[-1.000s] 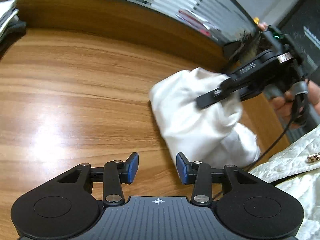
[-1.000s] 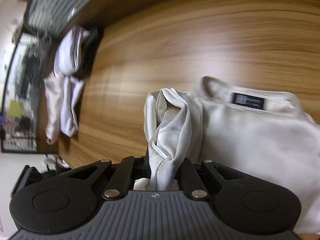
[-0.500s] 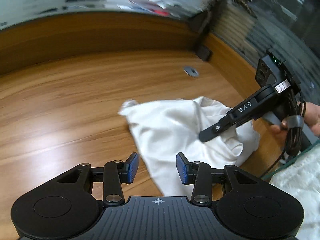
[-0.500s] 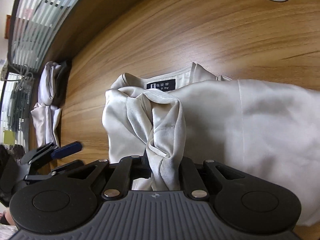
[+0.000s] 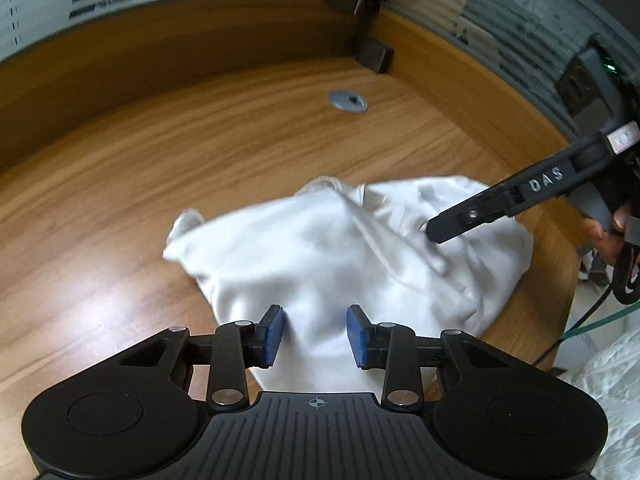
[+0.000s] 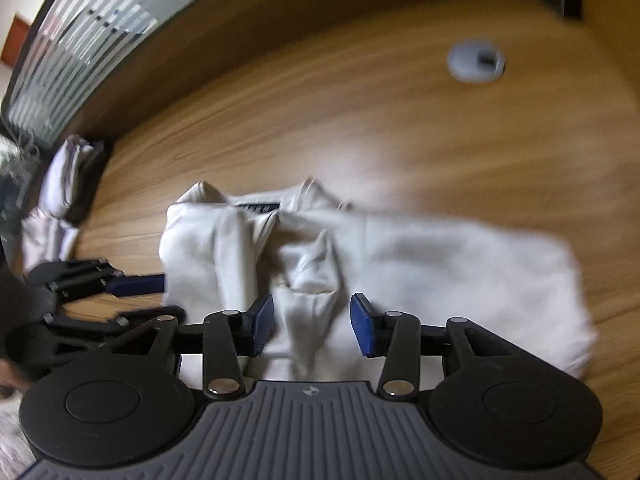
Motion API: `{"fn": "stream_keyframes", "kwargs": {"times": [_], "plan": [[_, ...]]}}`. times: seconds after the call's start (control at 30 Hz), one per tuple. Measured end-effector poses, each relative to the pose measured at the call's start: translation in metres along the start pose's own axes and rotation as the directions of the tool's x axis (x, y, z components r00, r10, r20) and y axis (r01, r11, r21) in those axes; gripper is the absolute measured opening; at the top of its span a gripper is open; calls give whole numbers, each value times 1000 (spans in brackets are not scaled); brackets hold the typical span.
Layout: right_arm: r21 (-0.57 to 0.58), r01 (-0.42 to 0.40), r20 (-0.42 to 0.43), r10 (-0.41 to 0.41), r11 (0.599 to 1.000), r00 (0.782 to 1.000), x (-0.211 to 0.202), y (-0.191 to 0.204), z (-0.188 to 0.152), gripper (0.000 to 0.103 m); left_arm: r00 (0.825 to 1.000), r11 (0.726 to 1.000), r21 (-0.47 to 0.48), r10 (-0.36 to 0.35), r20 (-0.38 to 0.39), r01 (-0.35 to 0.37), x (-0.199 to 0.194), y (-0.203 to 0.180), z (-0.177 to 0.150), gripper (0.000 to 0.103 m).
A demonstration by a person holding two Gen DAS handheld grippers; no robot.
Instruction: Fold clothes
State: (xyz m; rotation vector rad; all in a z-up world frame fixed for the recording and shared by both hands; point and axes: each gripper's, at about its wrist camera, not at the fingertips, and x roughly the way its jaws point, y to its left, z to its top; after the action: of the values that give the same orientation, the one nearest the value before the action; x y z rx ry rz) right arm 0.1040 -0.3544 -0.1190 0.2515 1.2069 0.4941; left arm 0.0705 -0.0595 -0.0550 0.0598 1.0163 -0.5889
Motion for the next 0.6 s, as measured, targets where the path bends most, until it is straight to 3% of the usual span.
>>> {"fn": "stream_keyframes", "kwargs": {"times": [0.17,0.37,0.53,0.6], "plan": [[-74,7,11,-6,997,1000,-6,15,-2,48,1000,1000,28,-1,-15,1,5,-6,9,40],[25,66,29,-66,998,997,-18,-5,-21,49,999,997,74,-5,-43,8,11,-15,17,45],[159,140,78,-154,977,985,-53,-46,-52,68,998,993,113,-7,-67,14,16,-22,24,45],[215,175,83,-196,961,977,-63,-65,-66,73,995,996,84,-23,-93,31,22,-19,25,46]]}}
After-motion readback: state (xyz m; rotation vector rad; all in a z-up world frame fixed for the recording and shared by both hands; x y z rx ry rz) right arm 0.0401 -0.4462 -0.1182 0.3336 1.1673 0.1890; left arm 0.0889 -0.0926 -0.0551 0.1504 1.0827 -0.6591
